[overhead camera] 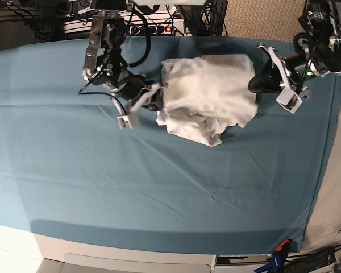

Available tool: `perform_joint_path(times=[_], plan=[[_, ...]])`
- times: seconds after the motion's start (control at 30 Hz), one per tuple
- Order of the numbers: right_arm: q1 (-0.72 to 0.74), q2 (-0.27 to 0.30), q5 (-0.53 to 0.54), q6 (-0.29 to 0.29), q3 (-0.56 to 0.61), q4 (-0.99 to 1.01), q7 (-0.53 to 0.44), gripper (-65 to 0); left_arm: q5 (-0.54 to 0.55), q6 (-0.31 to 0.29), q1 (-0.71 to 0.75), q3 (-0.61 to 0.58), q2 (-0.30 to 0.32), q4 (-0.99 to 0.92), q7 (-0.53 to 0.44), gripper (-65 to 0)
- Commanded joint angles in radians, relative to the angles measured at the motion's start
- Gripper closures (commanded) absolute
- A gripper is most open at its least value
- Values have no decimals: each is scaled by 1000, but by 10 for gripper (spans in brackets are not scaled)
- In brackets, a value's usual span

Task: Fold the T-shirt properly
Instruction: 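Press the bundle flat with both grippers and release it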

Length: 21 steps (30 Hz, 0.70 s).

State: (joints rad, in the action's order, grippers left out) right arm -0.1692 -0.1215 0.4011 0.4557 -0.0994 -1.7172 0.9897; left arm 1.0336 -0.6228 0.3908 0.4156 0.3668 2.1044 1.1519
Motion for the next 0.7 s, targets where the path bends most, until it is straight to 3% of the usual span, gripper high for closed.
perform_joint_path(times=[0.0, 0.13, 0.3, 0.37, 0.43, 0.5, 0.67], plan=[[9, 3, 7, -10, 0, -18, -21, 0, 23, -3, 7, 5, -9, 8, -27, 0], [9, 2, 3, -21, 0, -18, -25, 0, 23, -3, 11, -18, -55, -27, -30, 0], [9, 3, 10, -21, 0, -19, -24, 0, 10, -3, 11, -121, -64, -92, -30, 0], [9, 3, 9, -20, 0, -34, -19, 0, -90, 1, 11, -169, -82, -108, -54, 0], [8, 5, 9, -20, 0, -76, -9, 0, -193, 74, 10, -200, -87, -108, -93, 0], [8, 10, 9, -19, 0, -136, 6, 0, -208, 107, 8, -196, -87, -93, -101, 0], [-22, 45, -30, -20, -1, -269, 5, 0, -159, 61, 14, -75, -86, 68, -103, 0]])
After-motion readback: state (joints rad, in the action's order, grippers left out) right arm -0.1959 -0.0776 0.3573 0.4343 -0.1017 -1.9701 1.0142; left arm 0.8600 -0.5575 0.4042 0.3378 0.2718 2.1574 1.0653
